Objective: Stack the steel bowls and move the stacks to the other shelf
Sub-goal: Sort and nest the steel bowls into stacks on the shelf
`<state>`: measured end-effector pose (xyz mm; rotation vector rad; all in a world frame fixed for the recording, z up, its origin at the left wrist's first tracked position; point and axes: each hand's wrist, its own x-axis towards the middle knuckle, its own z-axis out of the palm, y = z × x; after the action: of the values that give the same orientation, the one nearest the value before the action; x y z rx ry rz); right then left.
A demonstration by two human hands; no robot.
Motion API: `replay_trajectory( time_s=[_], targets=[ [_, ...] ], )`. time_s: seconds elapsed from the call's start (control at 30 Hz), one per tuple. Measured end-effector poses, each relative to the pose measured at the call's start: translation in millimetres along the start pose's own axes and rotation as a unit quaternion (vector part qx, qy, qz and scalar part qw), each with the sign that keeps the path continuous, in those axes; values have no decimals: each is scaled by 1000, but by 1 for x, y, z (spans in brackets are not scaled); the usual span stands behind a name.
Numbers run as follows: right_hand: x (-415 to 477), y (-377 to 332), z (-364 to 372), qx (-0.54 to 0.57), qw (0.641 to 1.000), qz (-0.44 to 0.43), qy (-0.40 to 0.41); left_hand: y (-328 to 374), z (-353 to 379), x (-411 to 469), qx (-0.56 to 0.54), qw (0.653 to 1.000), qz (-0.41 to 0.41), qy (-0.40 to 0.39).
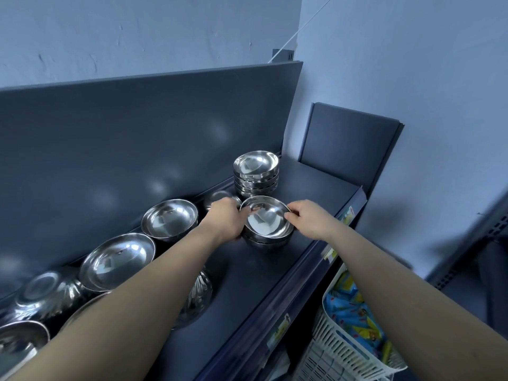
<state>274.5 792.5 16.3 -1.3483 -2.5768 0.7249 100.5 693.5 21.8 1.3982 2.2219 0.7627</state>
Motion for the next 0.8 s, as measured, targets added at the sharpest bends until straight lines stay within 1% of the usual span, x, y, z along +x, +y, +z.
replay_trajectory(
  time_s=[0.1,0.17,0.27,0.33,0.43,0.53,0.67,0.8],
  targets=[
    [5,3,-5,14,1000,-3,-4,3,2,5,45,999,13,-7],
    [6,0,-9,2,1000,-21,13,1,-4,5,66,998,21,13],
    [8,-17,-18,-21,994,-84,61,-9,-26,6,92,993,34,63],
    [13,-32,-19,-21,989,-126,68,-19,-44,6,116,989,33,86],
    [21,-57,-13,-13,986,-161,42,-36,-63,3,149,985,9,86],
    [31,-79,-3,-32,985,-169,-5,-49,-70,-3,172,983,-26,65],
    [46,-92,7,-66,987,-136,-55,-61,-68,-1,205,977,-42,33],
    [64,-97,13,-83,987,-118,-69,-60,-64,11,198,980,-25,24]
  ],
)
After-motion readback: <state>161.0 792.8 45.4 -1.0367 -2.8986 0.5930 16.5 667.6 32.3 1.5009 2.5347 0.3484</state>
